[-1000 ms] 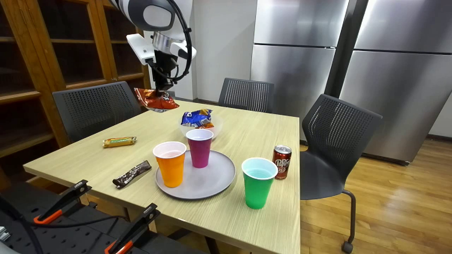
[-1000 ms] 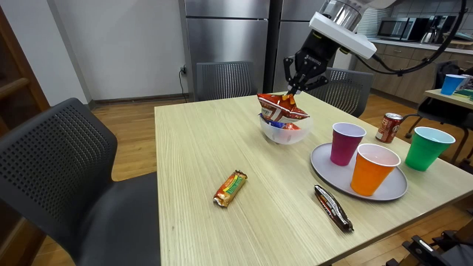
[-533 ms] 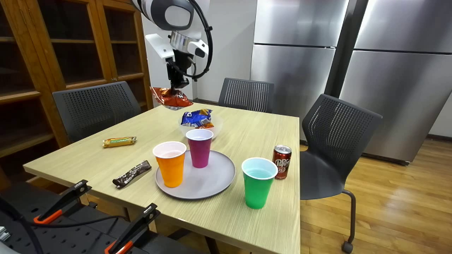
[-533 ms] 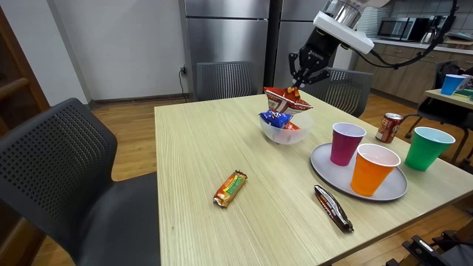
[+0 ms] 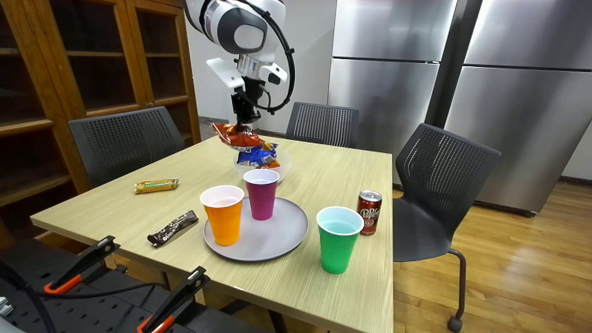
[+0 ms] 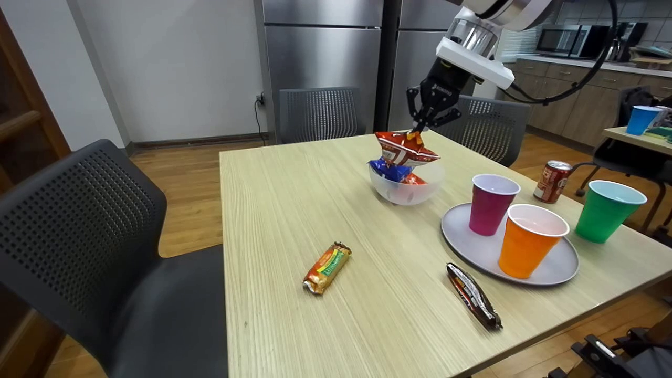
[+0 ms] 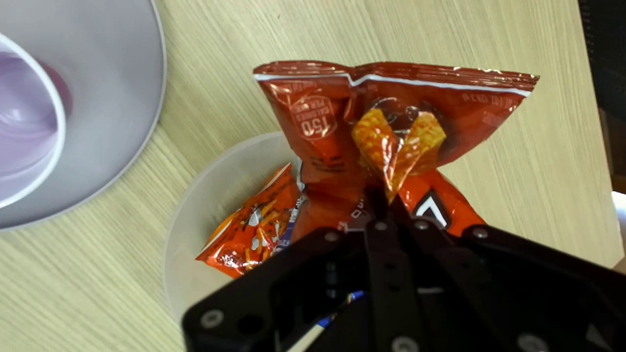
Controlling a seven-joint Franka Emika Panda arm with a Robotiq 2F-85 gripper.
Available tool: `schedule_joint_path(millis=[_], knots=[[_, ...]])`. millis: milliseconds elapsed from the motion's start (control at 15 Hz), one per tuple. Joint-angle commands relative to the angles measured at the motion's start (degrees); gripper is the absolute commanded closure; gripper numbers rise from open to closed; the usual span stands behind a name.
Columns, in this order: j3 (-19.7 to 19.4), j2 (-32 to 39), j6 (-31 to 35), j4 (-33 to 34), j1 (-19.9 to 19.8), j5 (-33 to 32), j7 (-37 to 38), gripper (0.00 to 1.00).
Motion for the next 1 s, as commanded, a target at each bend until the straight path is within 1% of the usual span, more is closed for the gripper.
schedule_joint_path(millis=[0, 933], knots=[[0.25, 3.04, -0.99, 4.18, -1.44, -2.23, 1.15, 1.0], [-0.68, 9.79, 1.73, 9.54, -2.23, -4.41, 3.55, 1.0]])
